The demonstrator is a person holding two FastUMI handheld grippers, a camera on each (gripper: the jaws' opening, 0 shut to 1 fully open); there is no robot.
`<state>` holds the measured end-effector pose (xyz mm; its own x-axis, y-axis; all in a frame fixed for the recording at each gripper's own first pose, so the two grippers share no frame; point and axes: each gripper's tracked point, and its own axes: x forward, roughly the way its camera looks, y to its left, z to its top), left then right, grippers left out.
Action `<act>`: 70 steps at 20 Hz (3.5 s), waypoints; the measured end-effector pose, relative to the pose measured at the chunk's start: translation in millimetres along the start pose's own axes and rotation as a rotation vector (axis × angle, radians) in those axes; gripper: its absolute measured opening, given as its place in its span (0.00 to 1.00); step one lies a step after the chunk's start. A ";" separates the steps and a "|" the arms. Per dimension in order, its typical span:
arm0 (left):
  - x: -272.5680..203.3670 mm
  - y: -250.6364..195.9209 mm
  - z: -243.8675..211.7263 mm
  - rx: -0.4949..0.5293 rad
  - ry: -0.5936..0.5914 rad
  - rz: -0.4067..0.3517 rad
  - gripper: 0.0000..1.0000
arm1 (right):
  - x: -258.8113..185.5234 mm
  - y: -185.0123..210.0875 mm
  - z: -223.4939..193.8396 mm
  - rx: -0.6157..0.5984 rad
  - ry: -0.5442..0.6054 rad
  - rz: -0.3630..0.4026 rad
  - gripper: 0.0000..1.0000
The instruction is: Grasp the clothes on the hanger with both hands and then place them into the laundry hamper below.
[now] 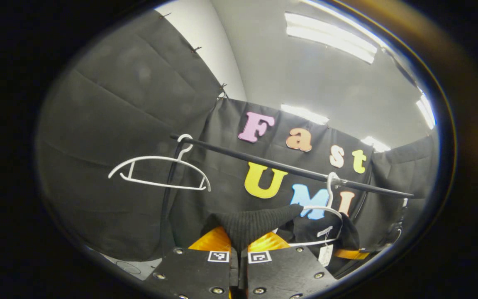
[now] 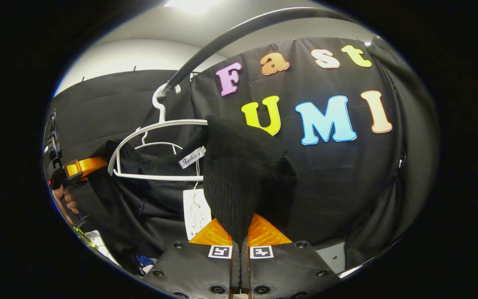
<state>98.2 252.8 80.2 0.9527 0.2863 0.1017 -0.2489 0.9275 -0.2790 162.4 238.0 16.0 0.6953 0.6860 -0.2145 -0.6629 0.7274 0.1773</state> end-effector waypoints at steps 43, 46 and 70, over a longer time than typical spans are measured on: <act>-12.4 5.8 35.5 0.145 -0.016 -0.051 0.01 | 62.0 -95.2 67.0 0.097 -0.203 -0.193 0.01; 0.0 12.2 44.4 0.153 -0.024 -0.048 0.00 | 89.6 -113.0 98.0 0.023 -0.286 -0.253 0.00; 6.1 80.3 -148.0 -0.011 0.253 0.041 0.00 | 109.1 -165.7 -42.9 -0.059 -0.109 -0.457 0.00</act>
<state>109.8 293.5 -83.0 0.9555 0.2531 -0.1516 -0.2877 0.9132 -0.2885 336.2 191.4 -77.9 0.9425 0.2959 -0.1551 -0.2944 0.9551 0.0330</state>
